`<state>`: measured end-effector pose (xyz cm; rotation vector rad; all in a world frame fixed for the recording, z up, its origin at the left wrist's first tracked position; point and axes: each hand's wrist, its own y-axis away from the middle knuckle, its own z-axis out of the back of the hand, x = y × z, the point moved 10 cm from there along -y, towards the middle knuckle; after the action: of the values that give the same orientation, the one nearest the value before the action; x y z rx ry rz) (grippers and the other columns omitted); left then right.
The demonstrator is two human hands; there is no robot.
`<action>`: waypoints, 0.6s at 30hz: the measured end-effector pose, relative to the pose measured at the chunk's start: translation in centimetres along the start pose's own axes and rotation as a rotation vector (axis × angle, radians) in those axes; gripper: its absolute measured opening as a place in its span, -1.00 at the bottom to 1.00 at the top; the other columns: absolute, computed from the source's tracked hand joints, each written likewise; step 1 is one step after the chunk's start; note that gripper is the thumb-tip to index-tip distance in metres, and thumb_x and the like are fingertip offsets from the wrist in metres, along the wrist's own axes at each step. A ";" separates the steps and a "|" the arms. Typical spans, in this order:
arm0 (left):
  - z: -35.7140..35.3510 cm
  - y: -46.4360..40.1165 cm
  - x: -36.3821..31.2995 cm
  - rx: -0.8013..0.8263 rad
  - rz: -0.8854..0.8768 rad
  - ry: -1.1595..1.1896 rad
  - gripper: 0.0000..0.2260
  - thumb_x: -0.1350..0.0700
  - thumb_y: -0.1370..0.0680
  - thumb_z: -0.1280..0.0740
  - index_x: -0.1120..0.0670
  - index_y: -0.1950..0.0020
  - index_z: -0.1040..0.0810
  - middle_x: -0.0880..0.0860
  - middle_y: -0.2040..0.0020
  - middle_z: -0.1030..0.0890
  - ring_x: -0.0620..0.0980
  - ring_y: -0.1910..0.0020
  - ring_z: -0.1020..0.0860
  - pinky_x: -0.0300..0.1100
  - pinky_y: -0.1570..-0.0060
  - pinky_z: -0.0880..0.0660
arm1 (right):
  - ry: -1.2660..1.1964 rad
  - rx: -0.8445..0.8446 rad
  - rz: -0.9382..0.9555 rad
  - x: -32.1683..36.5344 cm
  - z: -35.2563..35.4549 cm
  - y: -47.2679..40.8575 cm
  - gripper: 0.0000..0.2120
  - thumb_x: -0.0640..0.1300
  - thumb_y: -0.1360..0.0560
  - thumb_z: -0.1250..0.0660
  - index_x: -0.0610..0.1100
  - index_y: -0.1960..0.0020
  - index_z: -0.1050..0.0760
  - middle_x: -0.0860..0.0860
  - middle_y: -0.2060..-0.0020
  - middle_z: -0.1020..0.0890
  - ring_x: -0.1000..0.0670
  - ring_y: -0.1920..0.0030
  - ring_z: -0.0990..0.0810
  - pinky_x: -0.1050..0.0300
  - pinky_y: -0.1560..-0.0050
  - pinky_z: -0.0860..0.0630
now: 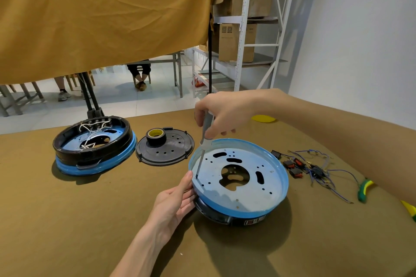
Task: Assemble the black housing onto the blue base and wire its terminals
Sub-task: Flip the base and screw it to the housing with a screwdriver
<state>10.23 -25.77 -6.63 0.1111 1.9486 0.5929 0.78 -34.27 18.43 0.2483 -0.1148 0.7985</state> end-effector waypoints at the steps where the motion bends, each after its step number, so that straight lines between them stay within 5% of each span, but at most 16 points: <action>1: -0.1 0.1 -0.1 0.000 -0.001 0.001 -0.33 -0.20 -0.15 -0.63 0.13 -0.13 -0.63 0.13 -0.05 -0.71 0.09 -0.10 -0.69 -0.06 0.08 -0.70 | 0.005 -0.020 -0.003 -0.1 0.0 0.0 -0.80 0.02 -0.55 -0.44 -0.06 -0.07 -0.51 -0.11 0.19 -0.73 -0.06 0.34 -0.71 0.25 0.46 -0.54; 5: -0.2 0.4 -0.2 0.005 -0.011 0.003 -0.39 -0.19 -0.21 -0.61 0.13 -0.11 -0.63 0.12 -0.03 -0.70 0.07 -0.08 -0.68 -0.10 0.15 -0.69 | 0.091 -0.154 -0.072 -0.8 0.2 -0.2 -0.54 0.21 -0.64 -0.25 -0.19 0.04 -0.61 -0.07 0.42 -0.69 0.00 0.54 -0.61 0.26 0.56 -0.48; 8: -0.1 0.4 0.2 0.024 0.008 0.082 -0.58 -0.15 -0.51 -0.46 0.16 -0.14 -0.62 0.14 0.01 -0.73 0.08 -0.03 -0.71 -0.07 0.14 -0.70 | 0.019 -0.113 -0.066 -1.3 0.5 0.1 -0.66 0.18 -0.57 -0.38 -0.12 0.00 -0.55 -0.07 0.31 -0.71 0.05 0.51 -0.61 0.28 0.53 -0.47; 10: -0.1 0.5 0.5 0.030 0.050 0.219 -0.72 0.05 -0.65 -0.33 0.24 -0.20 -0.61 0.24 -0.02 -0.74 0.16 -0.02 -0.73 -0.02 0.18 -0.70 | -0.037 -0.151 -0.070 -2.0 1.4 0.4 -0.75 0.08 -0.55 -0.45 -0.10 0.01 -0.54 -0.08 0.27 -0.72 0.08 0.50 -0.59 0.29 0.52 -0.46; 13: 0.1 0.8 0.6 0.030 0.077 0.287 -0.78 0.33 -0.61 -0.27 0.24 -0.20 -0.63 0.27 -0.01 -0.73 0.15 0.04 -0.74 -0.13 0.33 -0.67 | -0.165 -0.246 -0.096 -3.4 2.6 0.8 -0.78 0.01 -0.54 -0.47 -0.14 0.02 -0.59 -0.10 0.29 -0.72 0.08 0.51 -0.55 0.28 0.52 -0.45; 18: 0.0 0.8 0.6 0.033 0.080 0.324 -0.78 0.30 -0.54 -0.40 0.21 -0.17 -0.67 0.27 -0.05 -0.72 0.12 0.03 -0.74 -0.18 0.33 -0.68 | -0.351 -0.305 -0.169 -5.7 3.2 1.6 -0.75 0.01 -0.52 -0.50 -0.17 0.01 -0.61 -0.06 0.32 -0.69 0.05 0.48 -0.55 0.25 0.50 -0.49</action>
<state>9.83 -24.88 -6.81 0.1201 2.2764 0.6643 -4.30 -38.00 20.67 0.1050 -0.5350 0.5542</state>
